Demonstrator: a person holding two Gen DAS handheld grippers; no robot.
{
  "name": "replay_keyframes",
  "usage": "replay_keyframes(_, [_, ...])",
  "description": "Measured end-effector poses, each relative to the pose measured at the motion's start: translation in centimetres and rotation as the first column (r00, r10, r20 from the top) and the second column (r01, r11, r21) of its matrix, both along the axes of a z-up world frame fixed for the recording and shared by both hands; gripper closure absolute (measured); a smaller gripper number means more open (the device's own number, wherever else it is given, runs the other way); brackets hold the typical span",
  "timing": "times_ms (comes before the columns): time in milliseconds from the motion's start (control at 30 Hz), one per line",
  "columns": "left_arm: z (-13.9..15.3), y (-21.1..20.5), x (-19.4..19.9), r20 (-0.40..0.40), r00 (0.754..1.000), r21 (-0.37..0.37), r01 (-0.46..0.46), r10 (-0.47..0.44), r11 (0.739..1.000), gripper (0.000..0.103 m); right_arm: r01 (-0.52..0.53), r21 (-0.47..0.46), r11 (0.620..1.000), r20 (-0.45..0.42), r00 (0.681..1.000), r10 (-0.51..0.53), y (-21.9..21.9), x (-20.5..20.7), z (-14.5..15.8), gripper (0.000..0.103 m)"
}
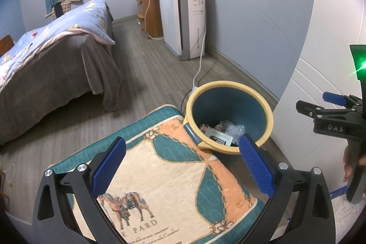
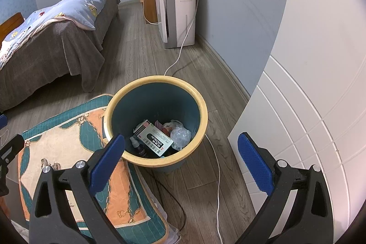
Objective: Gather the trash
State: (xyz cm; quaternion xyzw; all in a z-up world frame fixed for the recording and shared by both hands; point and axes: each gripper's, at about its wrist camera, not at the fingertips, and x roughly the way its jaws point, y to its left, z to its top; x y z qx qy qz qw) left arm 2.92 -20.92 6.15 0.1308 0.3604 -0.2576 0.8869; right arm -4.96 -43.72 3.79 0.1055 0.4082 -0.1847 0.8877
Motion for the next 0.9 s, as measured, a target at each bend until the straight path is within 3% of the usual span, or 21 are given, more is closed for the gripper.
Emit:
replay_keyframes(633, [-0.5, 0.3, 0.0, -0.030, 0.999, -0.005, 0.032, -0.032, 0.999, 0.005, 0.016, 0.015, 1.000, -0.007, 1.000, -0.016, 0.3, -0.2, -0.5, 0.006])
replay_keyframes(767, [-0.5, 0.5, 0.1, -0.026, 1.000, 0.026, 0.019, -0.018, 0.999, 0.005, 0.060, 0.119, 0.991, -0.041, 0.998, -0.055, 0.3, 0.0, -0.9, 0.006])
replay_keyframes(900, [0.7, 3.3, 0.0, -0.017, 0.999, -0.012, -0.041, 0.041, 0.999, 0.005, 0.122, 0.168, 0.978, -0.114, 0.988, -0.103, 1.8, 1.4, -2.1, 0.006])
